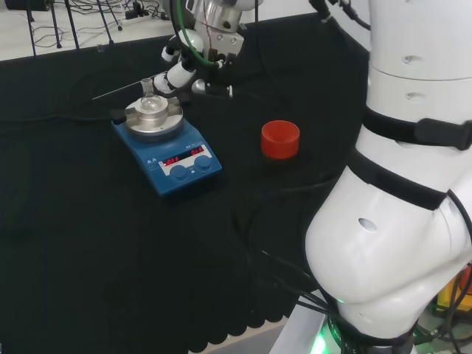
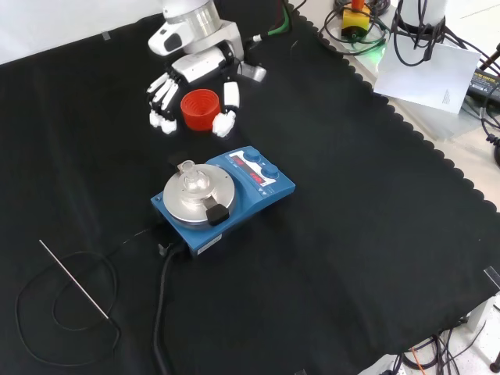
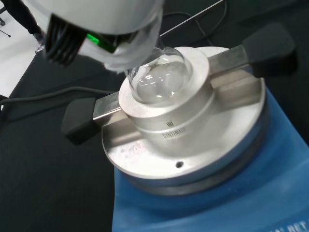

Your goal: Turn on the heater.

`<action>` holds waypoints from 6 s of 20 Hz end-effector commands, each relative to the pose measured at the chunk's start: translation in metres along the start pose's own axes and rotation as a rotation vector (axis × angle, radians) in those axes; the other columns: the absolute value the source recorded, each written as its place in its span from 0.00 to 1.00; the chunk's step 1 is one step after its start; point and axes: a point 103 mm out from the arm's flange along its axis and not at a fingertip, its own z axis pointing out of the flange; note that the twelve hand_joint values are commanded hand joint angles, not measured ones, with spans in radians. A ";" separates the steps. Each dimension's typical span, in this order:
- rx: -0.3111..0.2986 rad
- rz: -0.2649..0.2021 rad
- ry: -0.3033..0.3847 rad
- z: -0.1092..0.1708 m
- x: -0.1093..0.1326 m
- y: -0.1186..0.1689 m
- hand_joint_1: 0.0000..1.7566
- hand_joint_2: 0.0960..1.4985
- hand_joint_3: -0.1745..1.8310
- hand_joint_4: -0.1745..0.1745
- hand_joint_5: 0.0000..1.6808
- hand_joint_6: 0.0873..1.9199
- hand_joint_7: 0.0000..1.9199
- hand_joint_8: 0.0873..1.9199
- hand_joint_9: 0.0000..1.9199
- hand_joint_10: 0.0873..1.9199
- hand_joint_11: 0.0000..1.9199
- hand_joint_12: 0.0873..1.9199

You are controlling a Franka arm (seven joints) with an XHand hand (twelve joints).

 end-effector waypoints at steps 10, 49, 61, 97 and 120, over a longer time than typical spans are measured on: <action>0.011 0.028 -0.061 -0.017 -0.015 -0.080 0.54 0.33 0.38 0.30 0.21 0.07 0.29 0.37 0.38 0.33 0.17 0.70; 0.581 0.046 -0.341 0.039 -0.006 -0.164 0.80 0.39 0.56 0.30 0.18 0.01 0.81 0.80 0.88 0.65 0.84 0.64; 0.735 0.009 -0.385 0.060 0.008 -0.161 0.81 0.37 0.60 0.37 0.15 0.00 0.82 0.81 0.88 0.66 0.83 0.65; 0.861 0.032 -0.458 0.084 0.004 -0.145 0.81 0.35 0.63 0.39 0.15 0.00 0.83 0.81 0.88 0.66 0.83 0.66; 0.869 0.027 -0.463 0.090 0.005 -0.141 0.81 0.35 0.63 0.39 0.16 0.00 0.83 0.81 0.88 0.66 0.82 0.66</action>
